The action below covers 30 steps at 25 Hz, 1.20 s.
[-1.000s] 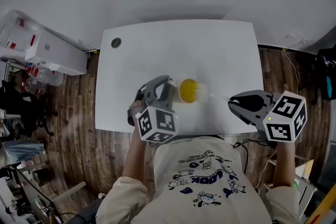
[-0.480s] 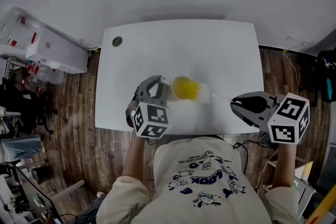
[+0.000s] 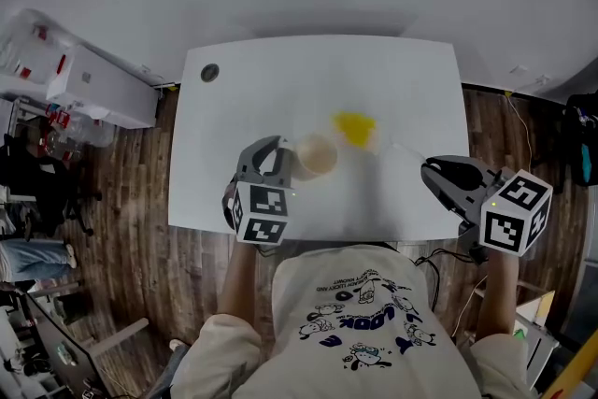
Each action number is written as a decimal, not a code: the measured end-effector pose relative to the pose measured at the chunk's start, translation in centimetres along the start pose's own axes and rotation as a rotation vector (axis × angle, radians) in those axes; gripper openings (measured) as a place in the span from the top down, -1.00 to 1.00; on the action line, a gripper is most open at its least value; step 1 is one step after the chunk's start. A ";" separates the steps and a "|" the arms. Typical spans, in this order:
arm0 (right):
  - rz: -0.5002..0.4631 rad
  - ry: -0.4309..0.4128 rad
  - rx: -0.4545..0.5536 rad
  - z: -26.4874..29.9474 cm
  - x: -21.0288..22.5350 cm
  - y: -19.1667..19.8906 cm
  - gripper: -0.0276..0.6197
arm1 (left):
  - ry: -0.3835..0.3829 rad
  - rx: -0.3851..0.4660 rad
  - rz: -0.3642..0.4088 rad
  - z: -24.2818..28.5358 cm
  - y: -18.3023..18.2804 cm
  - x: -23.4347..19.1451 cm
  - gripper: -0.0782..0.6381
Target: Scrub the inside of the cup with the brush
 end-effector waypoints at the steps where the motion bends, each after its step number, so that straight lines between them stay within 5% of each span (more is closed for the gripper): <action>1: -0.001 0.028 0.007 0.1 0.4 0.1 0.77 | 0.000 0.003 -0.013 0.0 -0.1 0.1 0.68; 18: 0.065 0.346 0.242 3.0 4.4 2.2 0.77 | 0.040 0.064 -0.299 0.5 -1.2 2.4 0.68; 30: 0.039 0.518 0.368 4.7 4.5 4.4 0.77 | 0.016 0.109 -0.360 0.3 -2.0 3.7 0.68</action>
Point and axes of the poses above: the fingertips, and each gripper's own axes: z forward along the fingers, x to its right, y out of its underside, the point moved 5 cm from there along -z, backward along the fingers, and after that the axes turned 8 degrees about -y, right-handed, at the moved point
